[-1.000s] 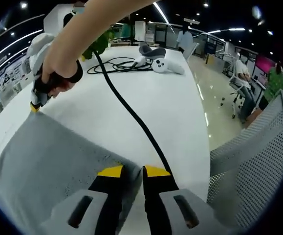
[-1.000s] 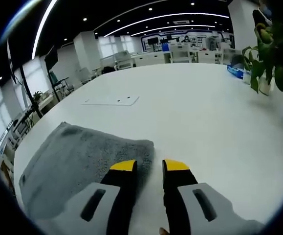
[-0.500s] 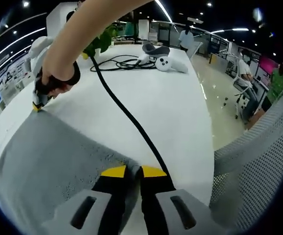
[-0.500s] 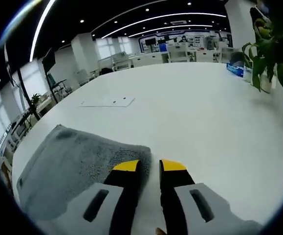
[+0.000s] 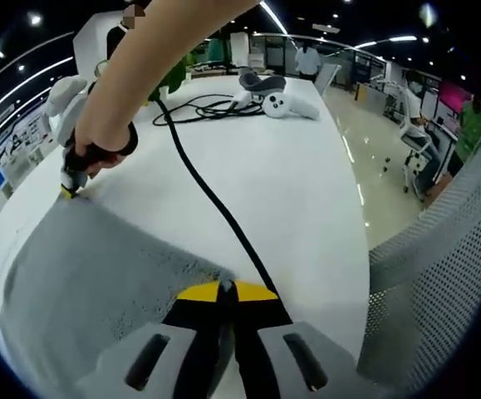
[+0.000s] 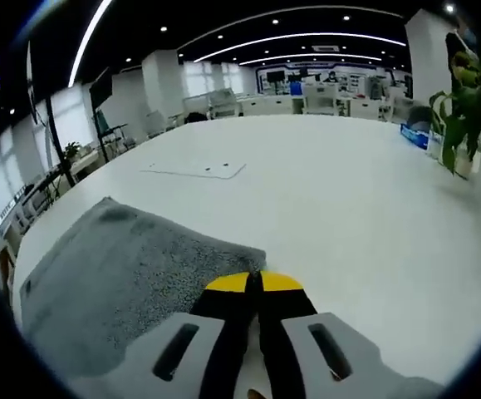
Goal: Fold the towel on the table until its edges align and the towel forms a compact rectangular stack.
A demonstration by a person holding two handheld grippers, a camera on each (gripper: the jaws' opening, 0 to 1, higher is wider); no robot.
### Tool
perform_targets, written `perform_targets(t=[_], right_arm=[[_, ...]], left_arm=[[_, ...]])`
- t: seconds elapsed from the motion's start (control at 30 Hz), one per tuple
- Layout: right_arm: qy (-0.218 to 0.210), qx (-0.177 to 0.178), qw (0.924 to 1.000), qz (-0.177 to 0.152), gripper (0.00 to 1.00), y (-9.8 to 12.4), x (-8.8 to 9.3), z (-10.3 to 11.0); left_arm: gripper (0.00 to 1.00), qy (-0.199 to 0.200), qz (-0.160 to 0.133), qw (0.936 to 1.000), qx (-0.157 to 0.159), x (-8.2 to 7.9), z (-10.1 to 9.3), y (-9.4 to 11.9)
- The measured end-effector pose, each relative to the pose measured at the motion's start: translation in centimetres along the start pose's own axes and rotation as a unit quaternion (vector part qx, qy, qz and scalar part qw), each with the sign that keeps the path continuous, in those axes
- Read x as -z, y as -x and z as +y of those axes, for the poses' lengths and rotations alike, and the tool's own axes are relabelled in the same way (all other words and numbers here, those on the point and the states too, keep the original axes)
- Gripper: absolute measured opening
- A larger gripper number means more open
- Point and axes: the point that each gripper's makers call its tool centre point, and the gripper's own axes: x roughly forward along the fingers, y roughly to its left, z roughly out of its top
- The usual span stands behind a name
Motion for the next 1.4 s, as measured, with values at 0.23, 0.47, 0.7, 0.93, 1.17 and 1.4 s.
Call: perform_targets(t=[0.23, 0.47, 0.7, 0.93, 1.17, 1.4], right_arm=[[-0.008, -0.009, 0.9999, 0.000, 0.00, 0.4, -1.0, 0.1], [-0.013, -0.020, 0.9997, -0.007, 0.00, 0.9, -2.5, 1.1], [-0.003, -0.026, 0.9996, -0.005, 0.00, 1.2, -3.7, 1.9], [-0.001, -0.032, 0.9995, -0.008, 0.00, 1.6, -4.9, 3.2], [0.001, -0.032, 0.9994, -0.012, 0.00, 2.0, -6.0, 4.3], [-0.002, -0.032, 0.9993, -0.019, 0.00, 2.4, -7.2, 5.5]], left_arm=[[0.04, 0.007, -0.016, 0.9998, -0.005, -0.8, 0.0, 1.0], [0.04, 0.018, -0.033, 0.9991, -0.017, -1.5, 0.5, 2.2], [0.04, 0.020, -0.047, 0.9984, -0.022, -1.9, 1.4, 3.7], [0.04, 0.021, -0.058, 0.9974, -0.037, -1.6, 1.6, 4.5], [0.04, 0.036, -0.072, 0.9954, -0.052, -1.4, 2.2, 6.0], [0.04, 0.033, -0.075, 0.9943, -0.067, -0.8, 2.8, 8.0]])
